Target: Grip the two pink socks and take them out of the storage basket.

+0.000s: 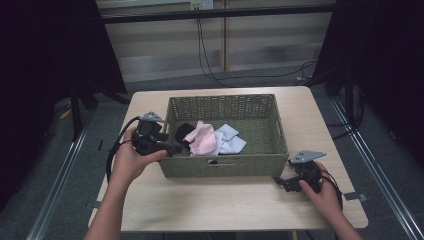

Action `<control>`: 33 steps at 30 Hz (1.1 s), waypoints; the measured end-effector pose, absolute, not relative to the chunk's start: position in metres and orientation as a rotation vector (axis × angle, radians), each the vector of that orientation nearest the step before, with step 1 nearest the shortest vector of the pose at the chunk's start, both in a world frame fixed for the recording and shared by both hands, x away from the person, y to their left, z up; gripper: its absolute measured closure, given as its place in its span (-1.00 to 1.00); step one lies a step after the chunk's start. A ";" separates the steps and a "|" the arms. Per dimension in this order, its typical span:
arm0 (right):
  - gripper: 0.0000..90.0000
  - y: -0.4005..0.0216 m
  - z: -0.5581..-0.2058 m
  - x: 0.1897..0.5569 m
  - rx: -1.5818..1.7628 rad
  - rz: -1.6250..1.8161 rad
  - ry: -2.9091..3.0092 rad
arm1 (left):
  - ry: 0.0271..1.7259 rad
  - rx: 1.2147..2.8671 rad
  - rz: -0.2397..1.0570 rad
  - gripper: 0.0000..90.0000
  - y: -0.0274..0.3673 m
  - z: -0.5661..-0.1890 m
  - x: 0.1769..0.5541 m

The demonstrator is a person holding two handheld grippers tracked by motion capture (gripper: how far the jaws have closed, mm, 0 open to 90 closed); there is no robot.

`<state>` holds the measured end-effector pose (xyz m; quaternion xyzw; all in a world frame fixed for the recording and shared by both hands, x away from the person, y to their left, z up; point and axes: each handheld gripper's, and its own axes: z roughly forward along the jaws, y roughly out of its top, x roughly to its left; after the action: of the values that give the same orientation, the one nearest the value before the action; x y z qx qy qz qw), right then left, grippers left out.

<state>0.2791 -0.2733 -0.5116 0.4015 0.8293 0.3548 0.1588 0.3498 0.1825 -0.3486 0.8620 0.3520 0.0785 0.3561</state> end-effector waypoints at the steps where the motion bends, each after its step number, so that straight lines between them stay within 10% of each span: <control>1: -0.77 -0.273 -0.512 0.279 1.149 1.014 2.370 | 0.916 2.227 0.196 -0.40 0.181 -0.348 0.351; 33: -0.77 -0.273 -0.511 0.279 1.148 1.014 2.372 | 0.967 2.295 0.175 -0.24 0.142 -0.368 0.402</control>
<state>0.2791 -0.2734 -0.5115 0.4014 0.8295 0.3546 0.1584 0.4024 0.1423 -0.3684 0.8719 0.3673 0.0664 0.3170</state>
